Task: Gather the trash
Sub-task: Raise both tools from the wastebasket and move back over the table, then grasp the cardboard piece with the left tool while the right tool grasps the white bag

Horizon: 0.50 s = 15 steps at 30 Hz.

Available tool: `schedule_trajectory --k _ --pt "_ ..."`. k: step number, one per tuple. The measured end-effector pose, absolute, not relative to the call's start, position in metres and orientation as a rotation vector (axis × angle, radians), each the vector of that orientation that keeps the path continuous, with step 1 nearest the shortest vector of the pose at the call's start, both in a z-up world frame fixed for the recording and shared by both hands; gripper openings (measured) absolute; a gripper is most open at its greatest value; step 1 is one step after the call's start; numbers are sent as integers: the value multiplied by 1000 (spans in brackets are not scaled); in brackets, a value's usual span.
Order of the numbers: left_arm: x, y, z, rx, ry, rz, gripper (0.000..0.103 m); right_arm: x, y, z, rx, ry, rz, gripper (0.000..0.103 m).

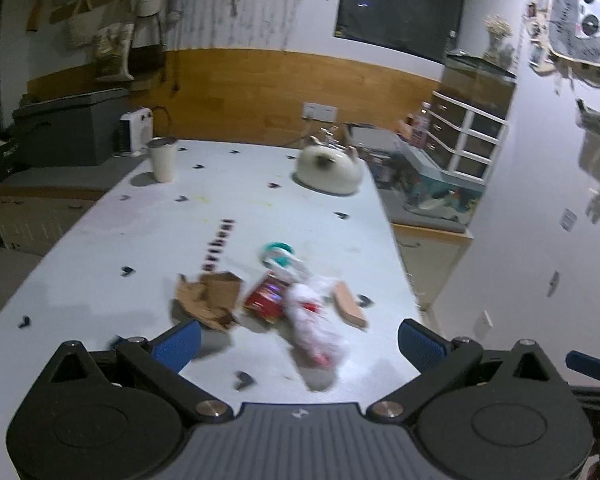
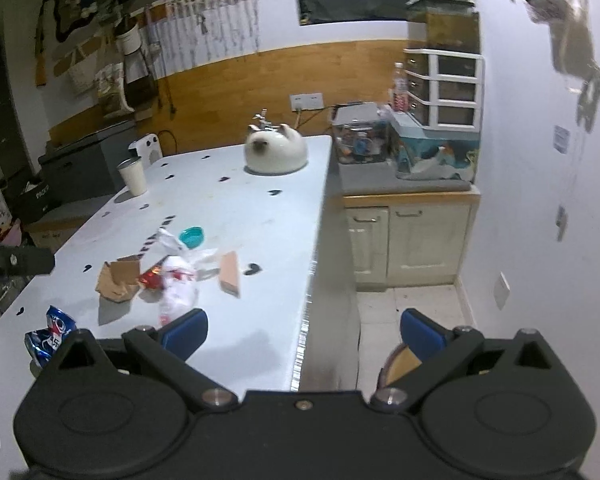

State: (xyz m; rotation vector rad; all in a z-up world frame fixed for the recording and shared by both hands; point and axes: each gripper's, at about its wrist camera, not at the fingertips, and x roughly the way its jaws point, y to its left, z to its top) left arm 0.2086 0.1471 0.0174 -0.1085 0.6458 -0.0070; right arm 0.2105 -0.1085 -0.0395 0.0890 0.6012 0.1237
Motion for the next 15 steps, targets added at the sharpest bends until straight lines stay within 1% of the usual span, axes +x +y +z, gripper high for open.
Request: schedule_trajectory --k 8,15 --pt "249 207 14 -165 662 9 103 232 -44 -37 23 578 120 103" --pt "305 245 -11 -346 760 74 103 252 -2 -37 -6 586 112 103"
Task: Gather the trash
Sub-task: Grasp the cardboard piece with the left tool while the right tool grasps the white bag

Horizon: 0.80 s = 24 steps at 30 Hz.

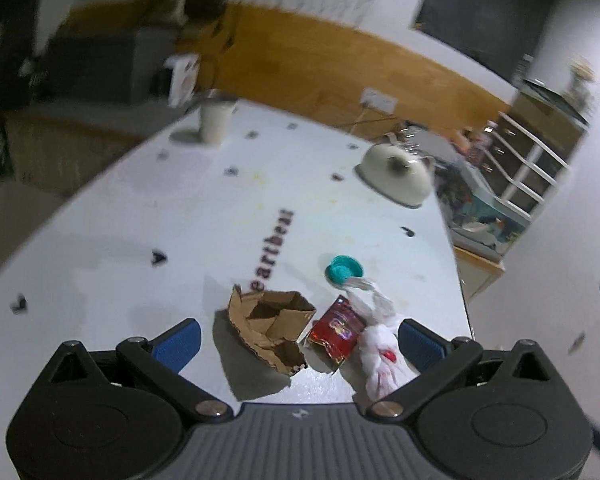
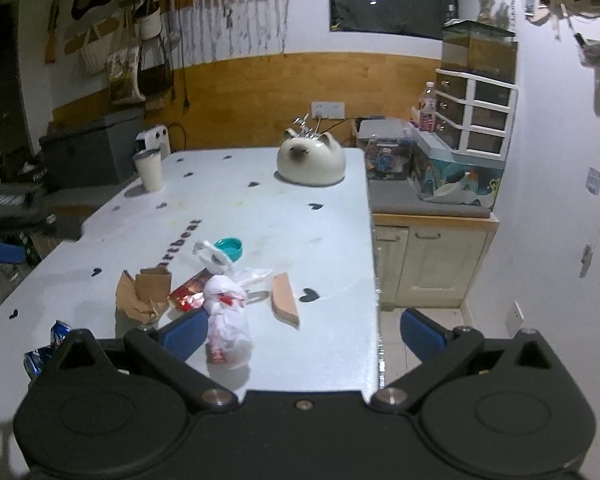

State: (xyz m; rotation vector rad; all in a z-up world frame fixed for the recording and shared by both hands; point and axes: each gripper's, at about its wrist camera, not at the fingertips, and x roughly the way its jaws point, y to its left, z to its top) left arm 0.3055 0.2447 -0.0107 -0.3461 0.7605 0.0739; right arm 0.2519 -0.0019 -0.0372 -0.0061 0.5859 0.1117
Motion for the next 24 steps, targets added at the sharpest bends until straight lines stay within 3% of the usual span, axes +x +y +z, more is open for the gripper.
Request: schedule_trajectory --k 13,24 --pt "401 262 -90 -562 982 244 103 284 35 -53 -84 615 201 103" --pt "438 263 -119 -637 1105 344 103 324 49 -85 -140 675 209 103"
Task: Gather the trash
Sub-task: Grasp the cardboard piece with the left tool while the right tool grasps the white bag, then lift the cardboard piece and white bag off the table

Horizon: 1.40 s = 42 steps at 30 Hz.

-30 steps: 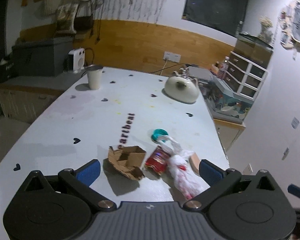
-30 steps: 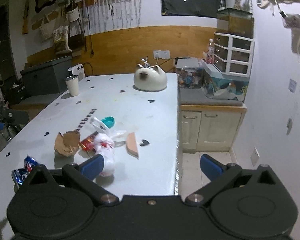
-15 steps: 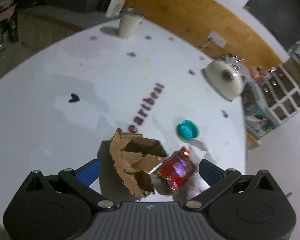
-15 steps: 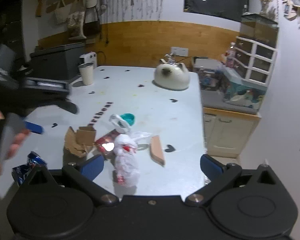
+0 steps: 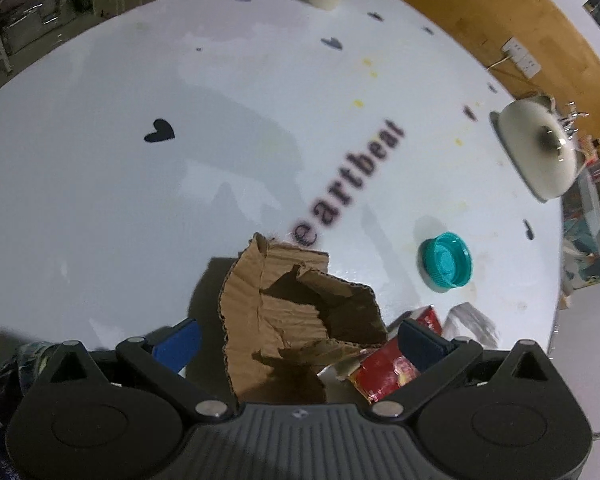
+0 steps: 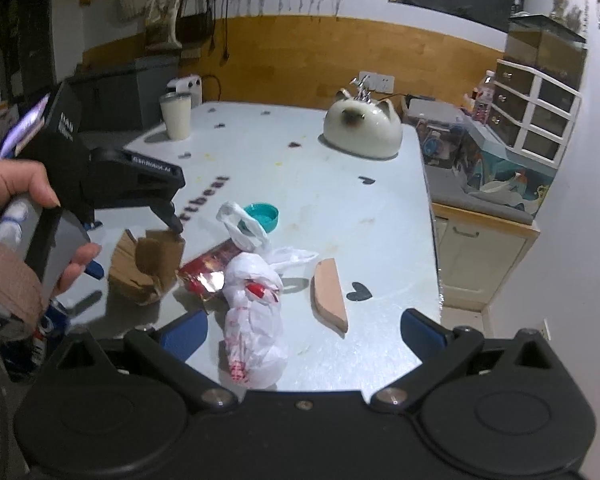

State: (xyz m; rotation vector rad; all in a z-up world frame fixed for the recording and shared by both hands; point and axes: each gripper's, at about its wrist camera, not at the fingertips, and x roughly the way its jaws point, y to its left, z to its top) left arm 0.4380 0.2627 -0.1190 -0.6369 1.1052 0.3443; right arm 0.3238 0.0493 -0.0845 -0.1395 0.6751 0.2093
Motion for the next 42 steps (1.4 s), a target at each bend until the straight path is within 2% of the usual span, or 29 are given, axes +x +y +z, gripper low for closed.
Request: schedule_trajectory --k 5,8,12,14,16,19,20,27,32,42 --pt "446 260 -128 -658 1164 393 103 347 58 -101 -162 741 285 103" --pt "449 261 -134 -693 1185 420 103 356 68 -110 -195 773 317 88" --pt "449 262 -137 -724 1163 464 102 362 82 -122 -254 803 348 76" --pt "449 260 -137 -701 1153 464 101 363 88 -127 -287 812 354 60" --pt "449 259 -136 -679 1135 468 95 363 92 -131 -300 829 358 49" --pt "447 261 -132 -660 1093 456 81 364 94 -136 -280 858 364 43" --pt "446 263 -132 -661 1081 439 80 363 93 -136 -269 863 365 40" --pt "431 269 -127 -627 1018 347 69 360 88 -135 -195 883 376 33" --pt "409 269 -124 -586 1002 280 67 355 86 -131 -167 903 380 29" --pt "357 254 -94 -379 907 121 67 344 75 -112 -96 886 359 29"
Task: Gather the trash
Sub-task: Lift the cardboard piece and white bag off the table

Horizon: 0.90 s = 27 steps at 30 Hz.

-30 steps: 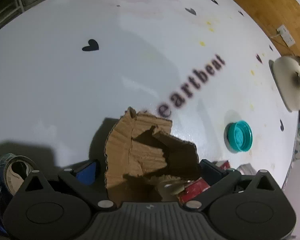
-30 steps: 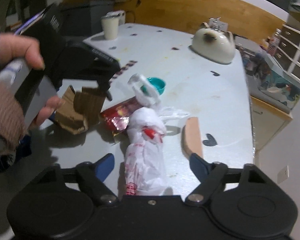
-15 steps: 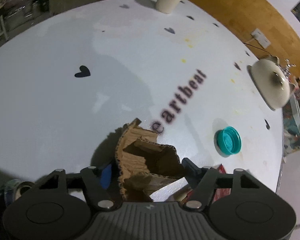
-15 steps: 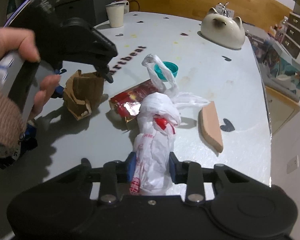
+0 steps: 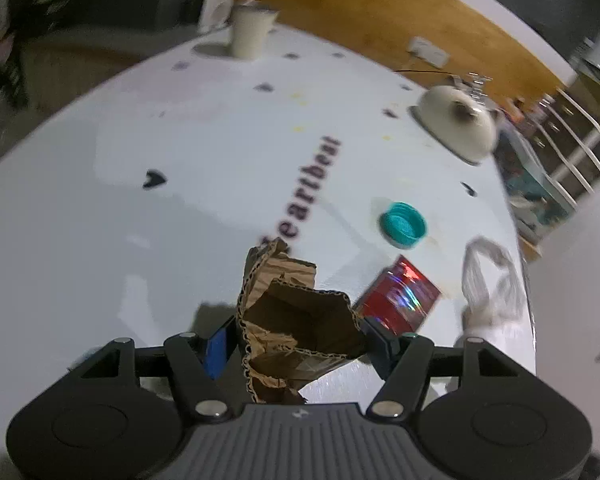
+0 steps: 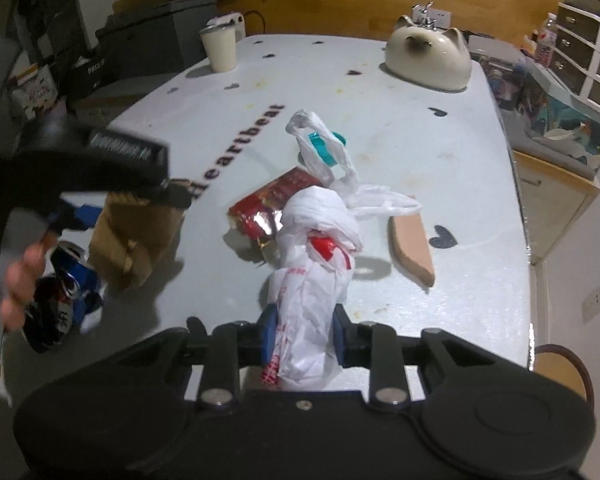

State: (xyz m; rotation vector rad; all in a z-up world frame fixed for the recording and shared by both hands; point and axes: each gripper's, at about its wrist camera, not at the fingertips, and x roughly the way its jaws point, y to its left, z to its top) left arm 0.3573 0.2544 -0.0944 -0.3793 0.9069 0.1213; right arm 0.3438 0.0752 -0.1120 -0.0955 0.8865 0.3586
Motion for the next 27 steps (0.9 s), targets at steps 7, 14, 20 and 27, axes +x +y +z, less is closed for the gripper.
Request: schedule_trajectory --k 7,14,20,27 --pt "324 238 -64 -241 828 50 68 332 65 -86 -68 841 340 29" --pt "289 225 -42 -154 774 16 68 312 51 -63 -45 797 315 29" --pt "258 216 -34 -107 757 10 68 285 39 -46 -51 763 289 29" --pt "227 206 -29 -72 744 12 68 256 27 -34 -58 737 266 29"
